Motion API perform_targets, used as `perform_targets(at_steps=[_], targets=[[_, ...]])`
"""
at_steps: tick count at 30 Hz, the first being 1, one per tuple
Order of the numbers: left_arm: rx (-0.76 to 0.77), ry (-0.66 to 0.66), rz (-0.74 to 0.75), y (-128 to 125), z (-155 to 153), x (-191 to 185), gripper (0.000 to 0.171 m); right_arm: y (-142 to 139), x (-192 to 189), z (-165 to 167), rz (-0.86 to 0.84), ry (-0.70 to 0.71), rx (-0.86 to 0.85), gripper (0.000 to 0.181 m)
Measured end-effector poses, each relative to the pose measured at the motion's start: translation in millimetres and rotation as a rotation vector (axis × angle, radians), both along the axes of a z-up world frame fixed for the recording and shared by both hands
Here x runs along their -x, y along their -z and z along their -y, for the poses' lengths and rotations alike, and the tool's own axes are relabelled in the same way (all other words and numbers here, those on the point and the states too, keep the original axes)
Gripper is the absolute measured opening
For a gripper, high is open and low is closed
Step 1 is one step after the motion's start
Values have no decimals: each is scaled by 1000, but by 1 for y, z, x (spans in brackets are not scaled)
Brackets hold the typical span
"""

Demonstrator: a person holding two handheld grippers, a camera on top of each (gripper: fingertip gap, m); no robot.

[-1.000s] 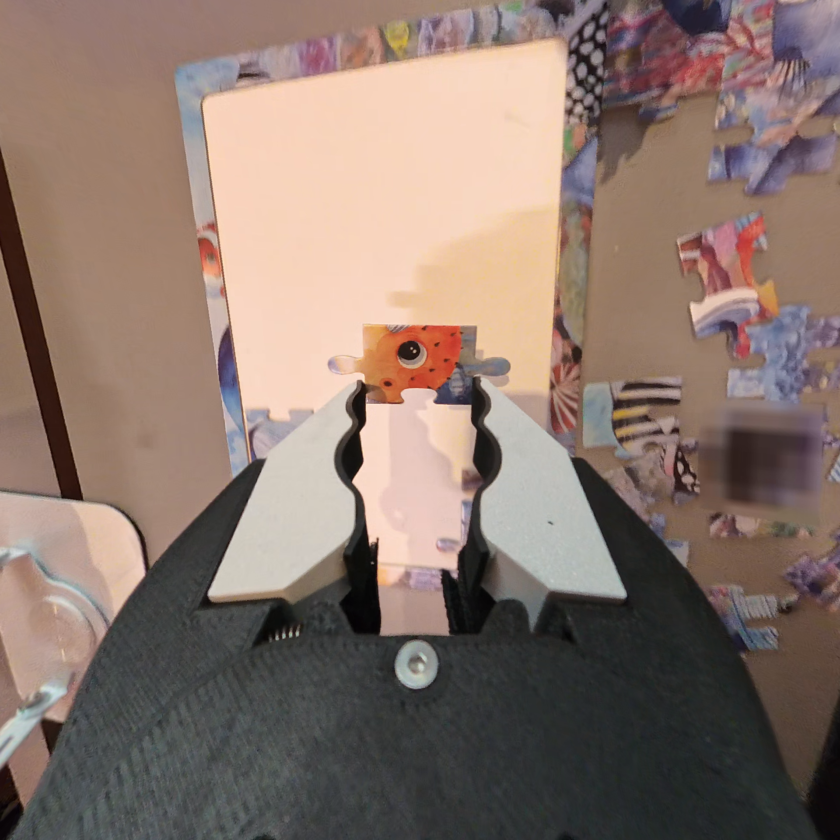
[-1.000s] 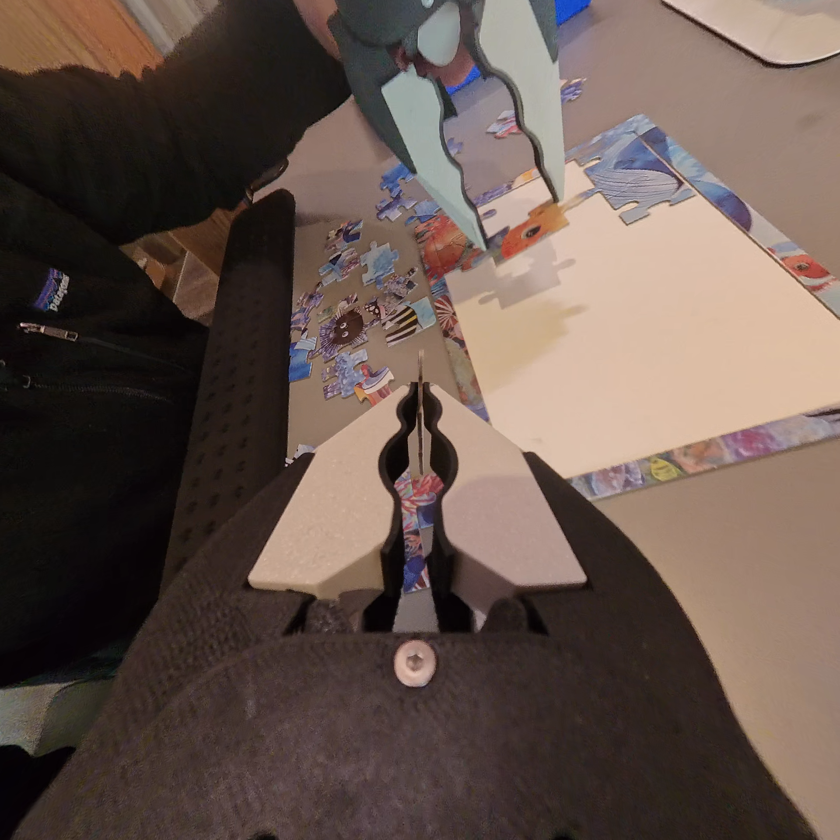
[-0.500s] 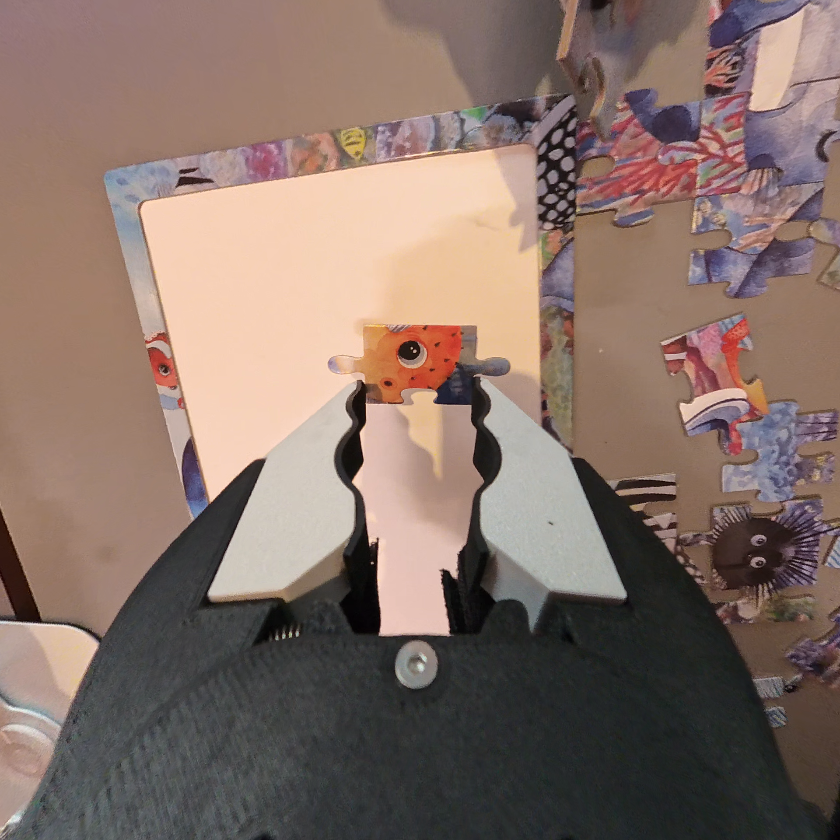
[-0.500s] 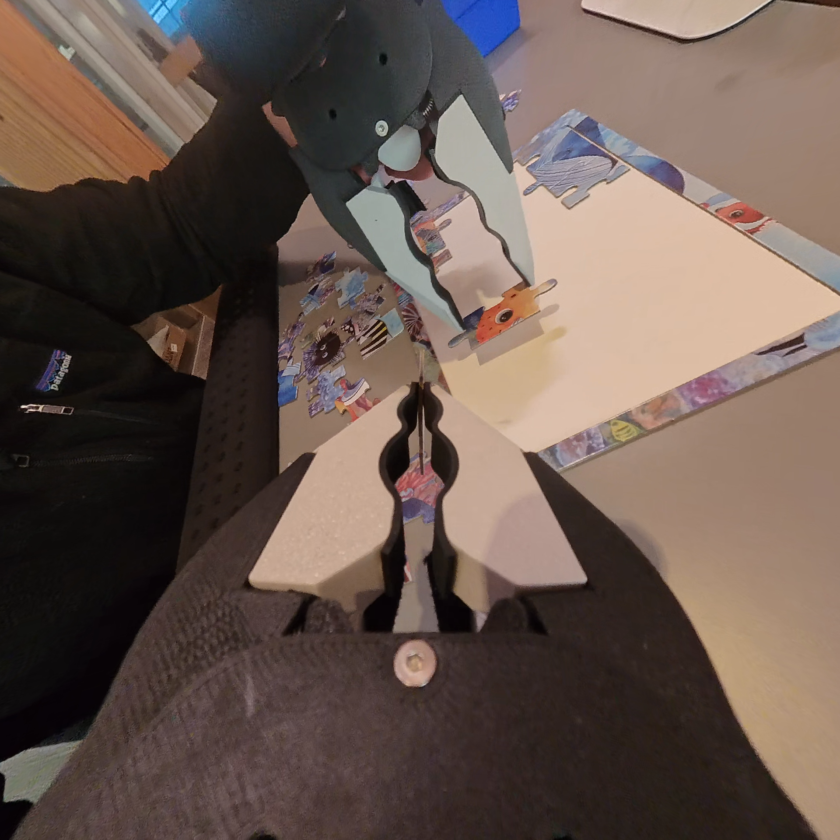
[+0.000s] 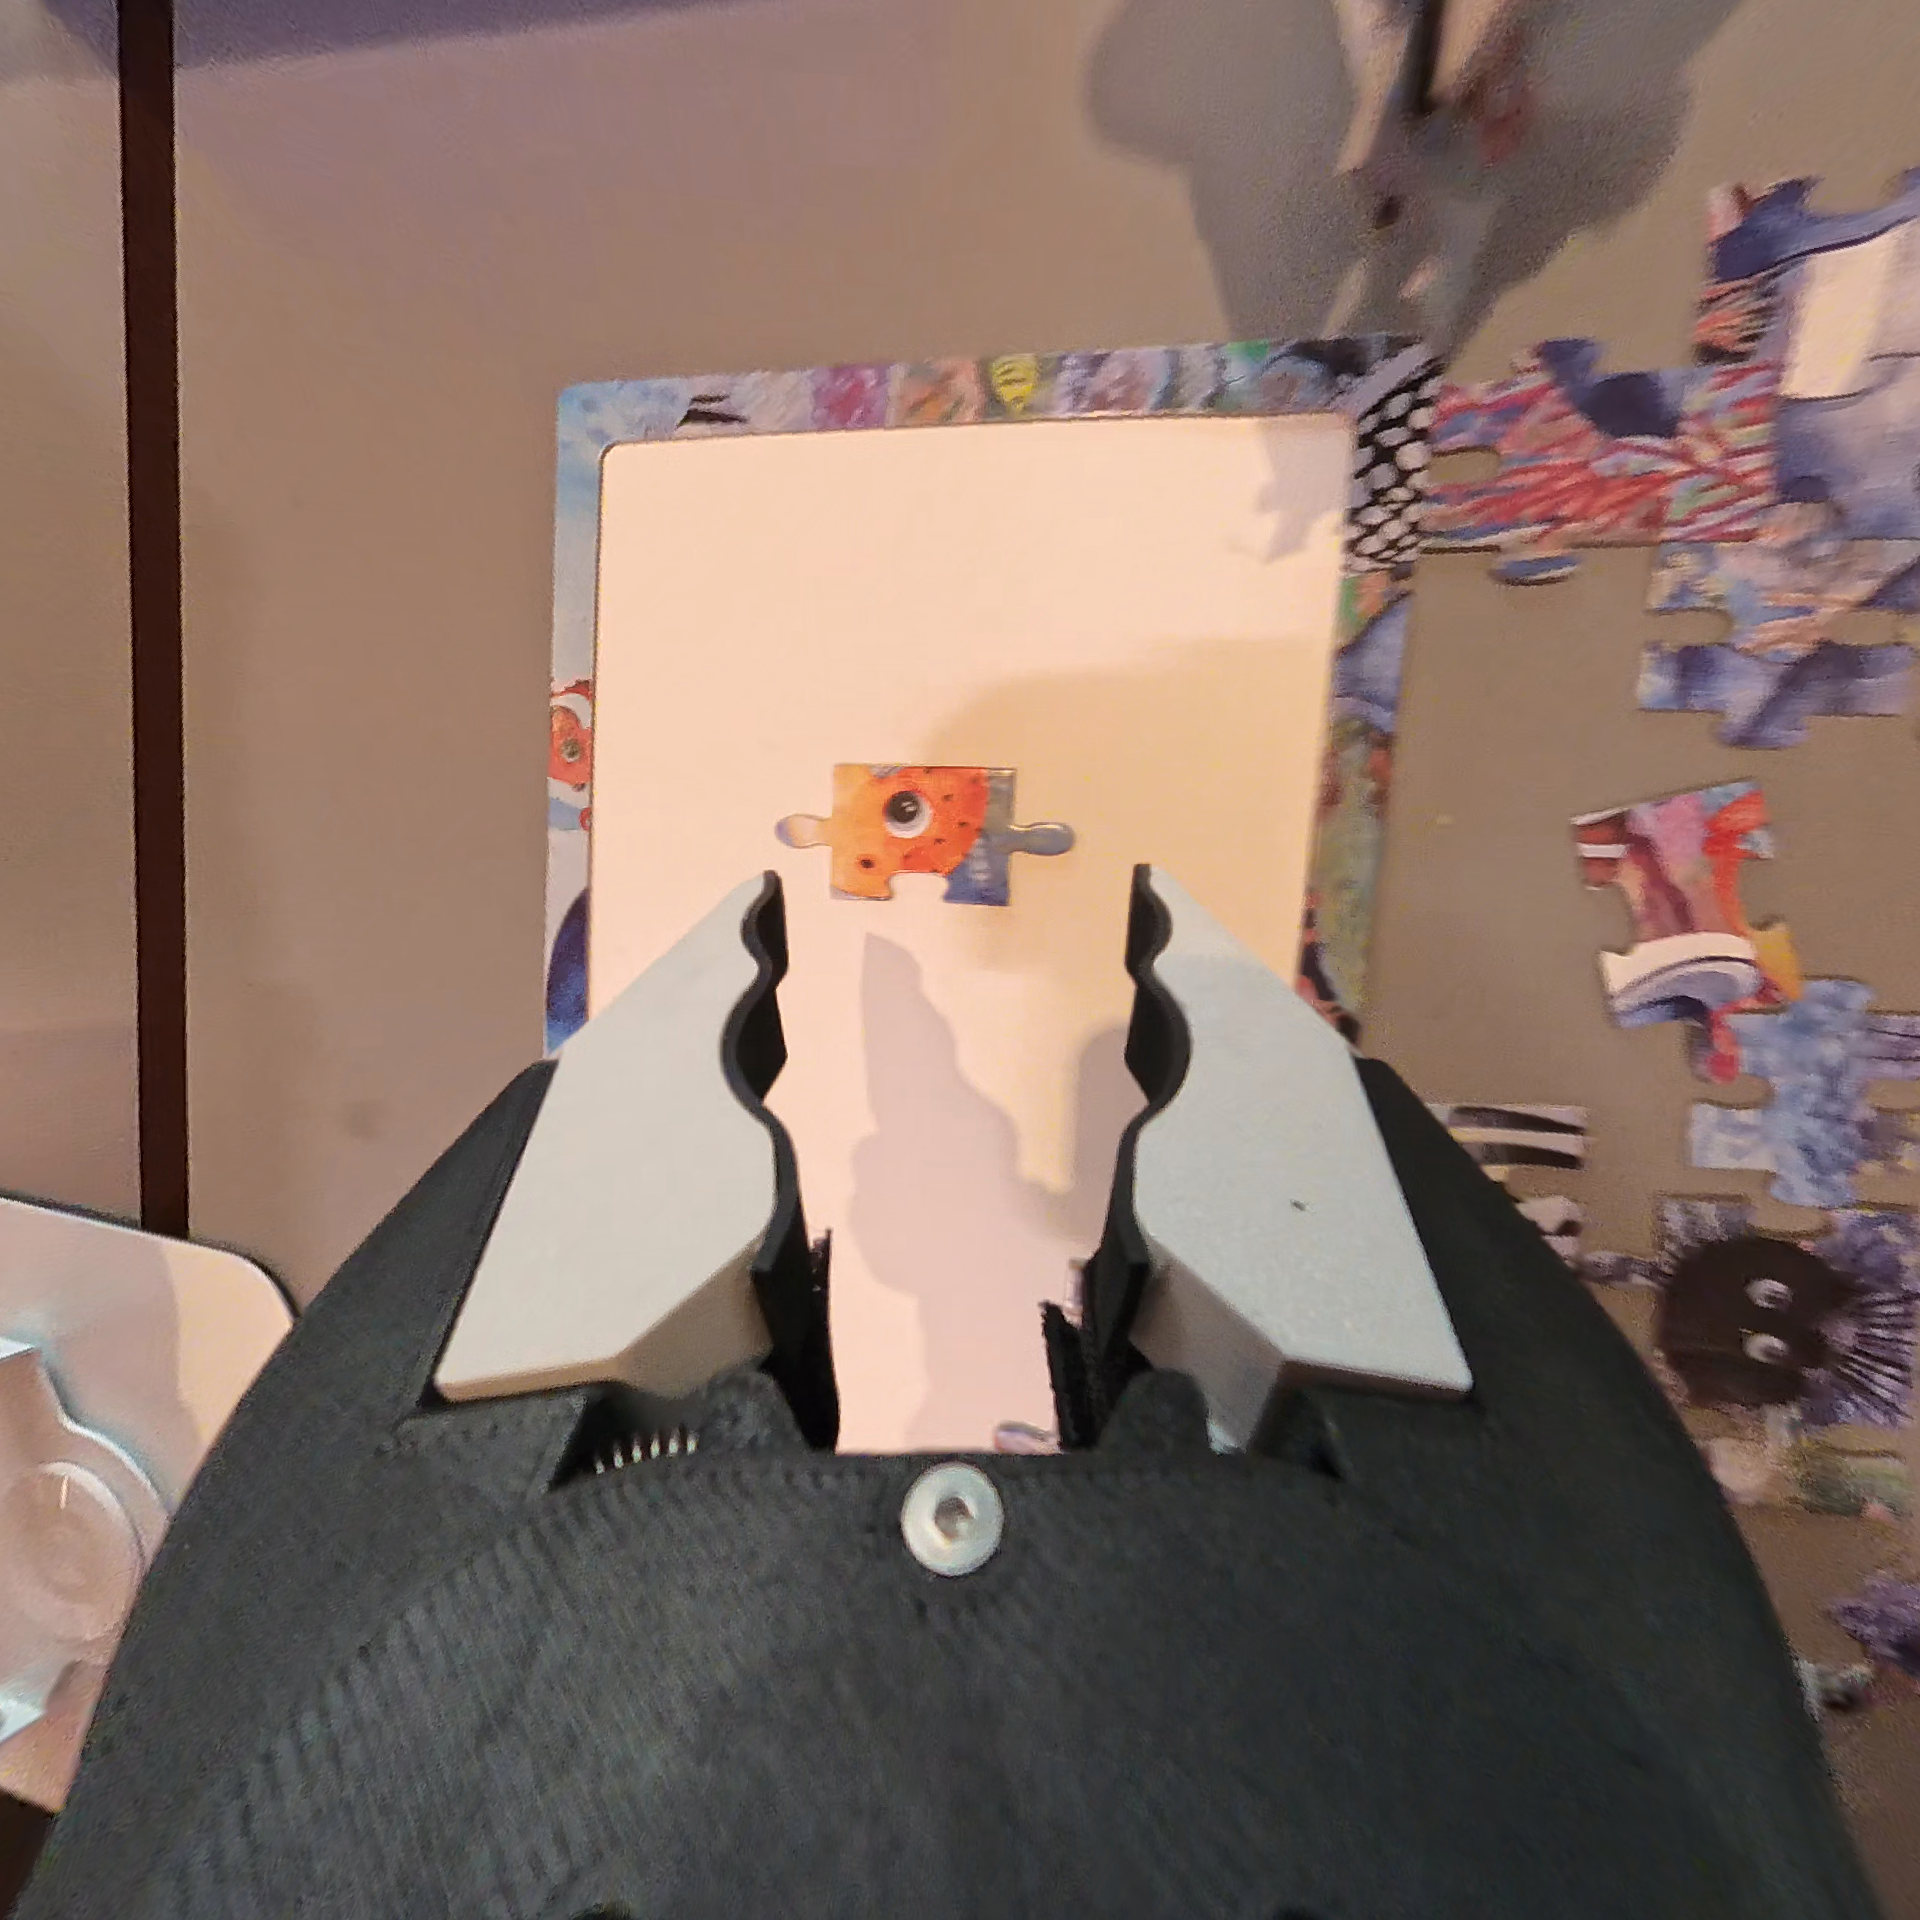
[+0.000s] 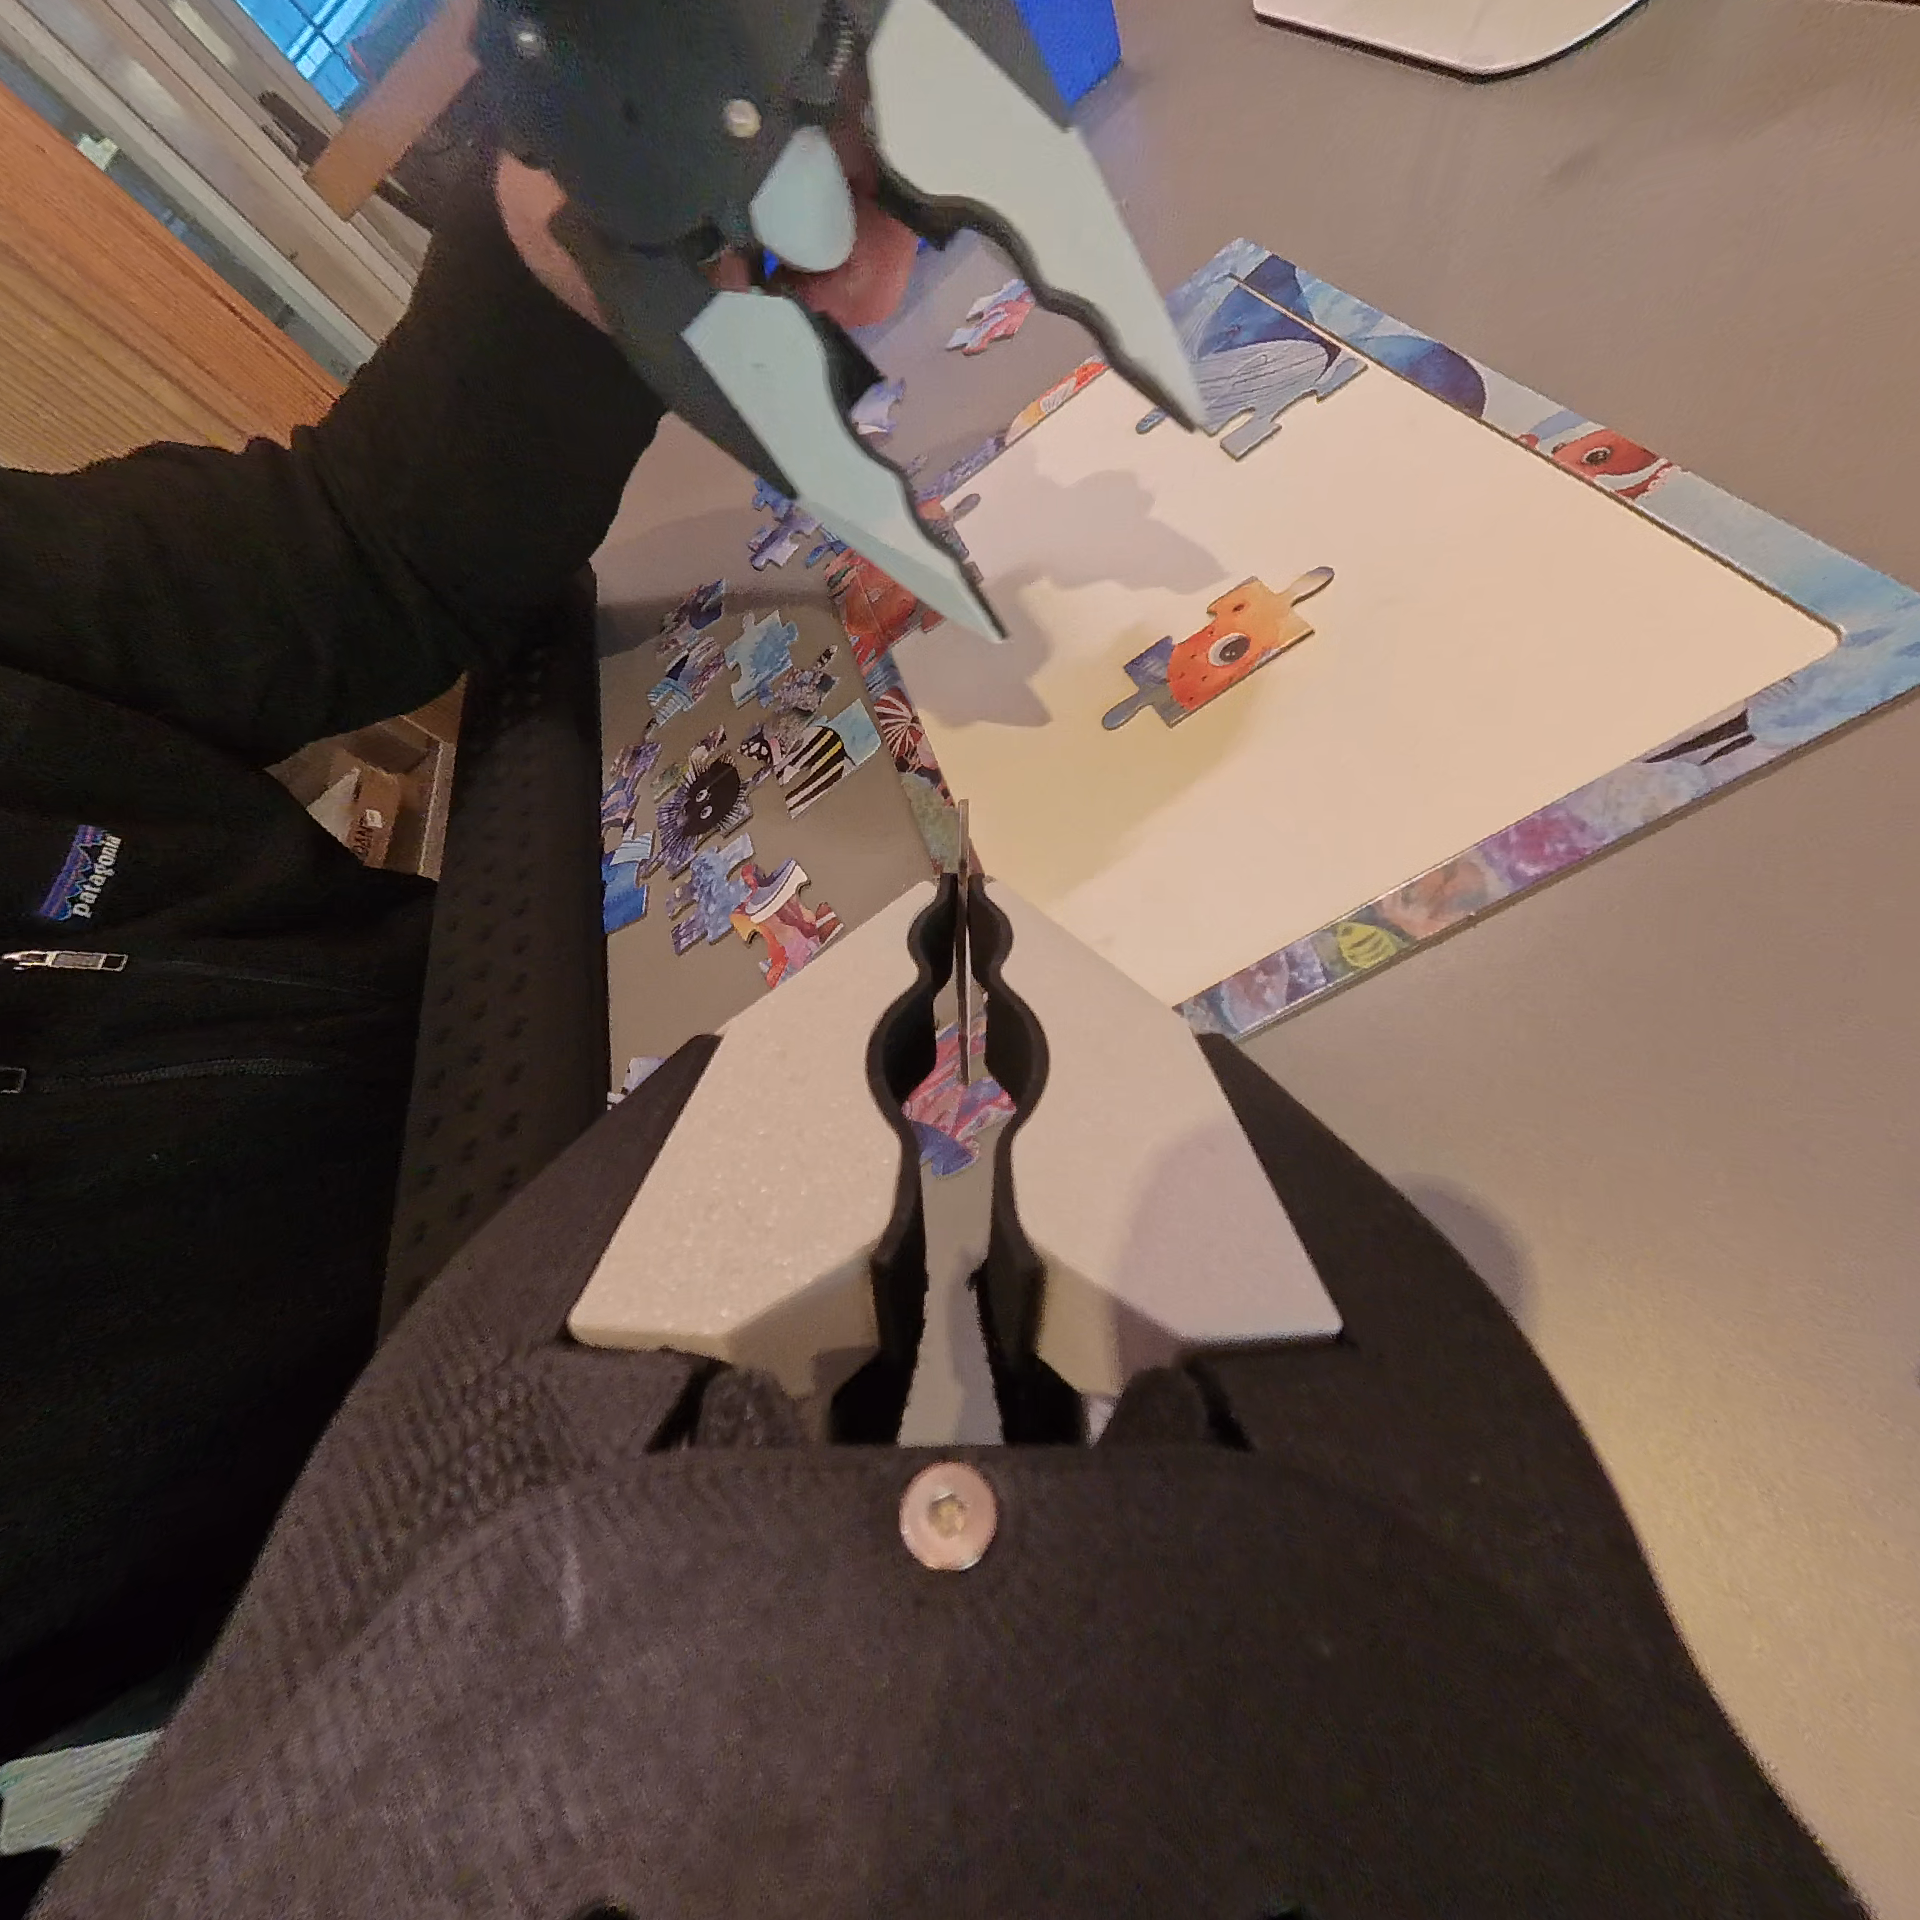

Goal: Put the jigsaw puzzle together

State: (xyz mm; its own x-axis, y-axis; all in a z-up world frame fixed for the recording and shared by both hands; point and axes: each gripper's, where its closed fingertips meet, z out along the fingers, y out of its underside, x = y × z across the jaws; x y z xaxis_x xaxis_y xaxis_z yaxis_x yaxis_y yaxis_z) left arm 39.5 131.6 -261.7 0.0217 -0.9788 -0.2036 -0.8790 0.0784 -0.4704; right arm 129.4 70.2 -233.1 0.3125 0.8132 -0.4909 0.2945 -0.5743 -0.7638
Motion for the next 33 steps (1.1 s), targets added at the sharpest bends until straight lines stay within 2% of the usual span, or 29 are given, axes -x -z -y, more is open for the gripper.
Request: perform_targets(at_steps=[3,7,11,17,24,29,33], targets=[[22,47,41,-6,30,-3,60,3,-2,4,12,-16,24,0],[25,113,33,1,68,-9,60,3,-4,4,4,-9,38,0],[3,120,13,1,83,-1,58,7,-3,4,11,-13,51,0],[20,47,-16,11,80,32,58,4,-9,15,9,-51,61,0],[45,-17,-47,25,78,64,58,26,-13,48,47,-147,138,0],[53,-63,-95,32,67,88,61,27,-18,42,39,-106,134,0],[50,-133,-104,21,54,120,62,26,-17,40,48,-99,109,0]])
